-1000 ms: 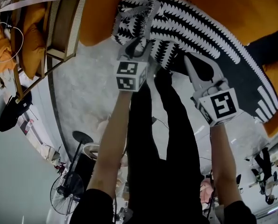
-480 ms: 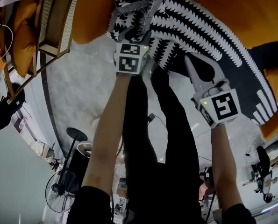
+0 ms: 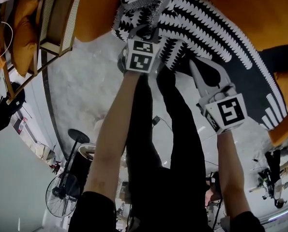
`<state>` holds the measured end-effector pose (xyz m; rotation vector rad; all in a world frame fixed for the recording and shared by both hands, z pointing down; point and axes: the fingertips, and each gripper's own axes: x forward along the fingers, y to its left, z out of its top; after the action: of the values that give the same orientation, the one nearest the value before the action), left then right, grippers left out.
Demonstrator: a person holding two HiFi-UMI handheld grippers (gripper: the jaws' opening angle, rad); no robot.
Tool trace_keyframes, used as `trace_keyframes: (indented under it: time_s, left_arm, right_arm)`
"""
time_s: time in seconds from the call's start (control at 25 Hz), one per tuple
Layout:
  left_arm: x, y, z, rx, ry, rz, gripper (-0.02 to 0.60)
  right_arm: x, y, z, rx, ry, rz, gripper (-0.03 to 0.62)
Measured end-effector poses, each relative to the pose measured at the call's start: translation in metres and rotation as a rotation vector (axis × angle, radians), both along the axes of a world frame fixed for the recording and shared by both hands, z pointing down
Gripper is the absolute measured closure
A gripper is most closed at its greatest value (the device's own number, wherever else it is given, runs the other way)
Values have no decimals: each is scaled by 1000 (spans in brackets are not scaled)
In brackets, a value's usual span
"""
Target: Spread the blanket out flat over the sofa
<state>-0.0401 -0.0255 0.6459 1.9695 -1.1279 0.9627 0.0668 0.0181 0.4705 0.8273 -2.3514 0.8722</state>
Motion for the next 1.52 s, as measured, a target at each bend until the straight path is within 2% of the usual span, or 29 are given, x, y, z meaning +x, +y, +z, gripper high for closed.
trace_keyframes:
  time_s: [0.12, 0.4, 0.64, 0.8, 0.92, 1.08, 1.16, 1.36, 1.52]
  left_arm:
    - [-3, 2, -2, -8, 13, -31, 538]
    - [-10, 9, -29, -3, 42, -22, 554]
    - [-22, 34, -64, 42, 110, -34, 561]
    - [-42, 53, -78, 39, 113, -32, 563]
    - [-63, 67, -84, 27, 119, -44, 563]
    - [-105, 86, -78, -9, 82, -92, 563]
    - [-127, 96, -71, -42, 77, -135, 565]
    - [-176, 118, -47, -123, 160, -306, 564]
    - [-209, 134, -31, -150, 110, -325, 563]
  right_arm:
    - [0, 3, 1, -11, -3, 11, 591]
    - [0, 5, -6, -28, 13, 40, 591]
    - [-22, 2, -22, -3, 14, 44, 592]
    - [-40, 5, -29, 0, 12, 49, 591]
    - [-56, 13, -33, -7, 14, 54, 592]
    - [-81, 23, -34, -15, 12, 49, 592]
    - [-91, 27, -35, -16, 13, 41, 591]
    - [-116, 35, -23, -17, 10, 22, 591]
    - [-130, 43, -17, -30, 14, 16, 591]
